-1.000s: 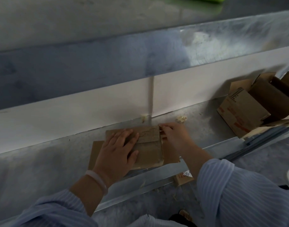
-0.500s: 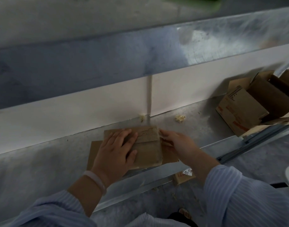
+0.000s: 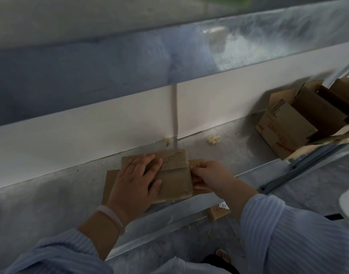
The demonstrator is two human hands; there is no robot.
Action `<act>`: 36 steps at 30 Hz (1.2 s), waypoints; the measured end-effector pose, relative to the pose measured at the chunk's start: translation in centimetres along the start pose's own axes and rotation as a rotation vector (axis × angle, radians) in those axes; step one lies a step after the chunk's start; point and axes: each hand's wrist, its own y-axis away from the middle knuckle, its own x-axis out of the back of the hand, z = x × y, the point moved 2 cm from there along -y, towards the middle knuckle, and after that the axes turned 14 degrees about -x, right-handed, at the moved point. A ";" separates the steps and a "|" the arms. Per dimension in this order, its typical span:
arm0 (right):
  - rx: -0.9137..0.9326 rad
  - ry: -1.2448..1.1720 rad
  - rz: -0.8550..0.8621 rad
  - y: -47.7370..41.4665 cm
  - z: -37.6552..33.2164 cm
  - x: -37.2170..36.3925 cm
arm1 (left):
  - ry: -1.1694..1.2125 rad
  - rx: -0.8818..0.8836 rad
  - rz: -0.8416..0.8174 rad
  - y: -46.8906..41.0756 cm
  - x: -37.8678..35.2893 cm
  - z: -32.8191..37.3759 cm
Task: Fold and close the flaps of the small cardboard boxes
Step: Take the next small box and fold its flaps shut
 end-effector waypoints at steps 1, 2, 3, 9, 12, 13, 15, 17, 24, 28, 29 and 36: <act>0.003 0.020 0.000 -0.1 0.0 -0.2 | 0.001 -0.001 0.001 0.0 0.0 0.0; 0.009 0.048 0.007 -0.1 -0.1 -0.3 | 0.002 -0.001 0.002 0.0 0.1 0.0; 0.018 0.076 0.014 -0.2 -0.1 -0.4 | 0.003 -0.001 0.003 0.0 0.1 0.0; 0.195 0.272 0.181 0.5 -1.0 0.1 | 0.002 0.011 0.007 0.0 0.1 0.0; 0.265 0.293 0.184 0.9 -1.9 0.8 | -0.003 0.018 0.006 0.0 0.0 0.0; 0.274 0.297 0.168 1.2 -2.1 0.9 | -0.003 0.018 0.004 0.0 0.0 0.0; 0.288 0.273 0.141 1.6 -2.3 0.8 | -0.002 0.023 0.000 0.0 0.0 0.0; 0.307 0.238 0.119 1.9 -2.5 0.6 | 0.000 0.034 0.001 0.0 0.0 0.0; 0.417 0.329 0.168 2.4 -2.8 -0.4 | 0.023 0.051 -0.004 -0.2 0.1 -0.1; 0.511 0.435 0.241 2.4 -2.9 -0.6 | 0.022 0.057 -0.001 -0.2 0.1 -0.1; 0.531 0.456 0.247 2.6 -3.0 -0.6 | 0.024 0.061 0.001 -0.2 0.1 -0.1; 0.439 0.373 0.264 2.7 -3.1 -0.2 | 0.056 0.087 0.014 -0.6 0.4 0.0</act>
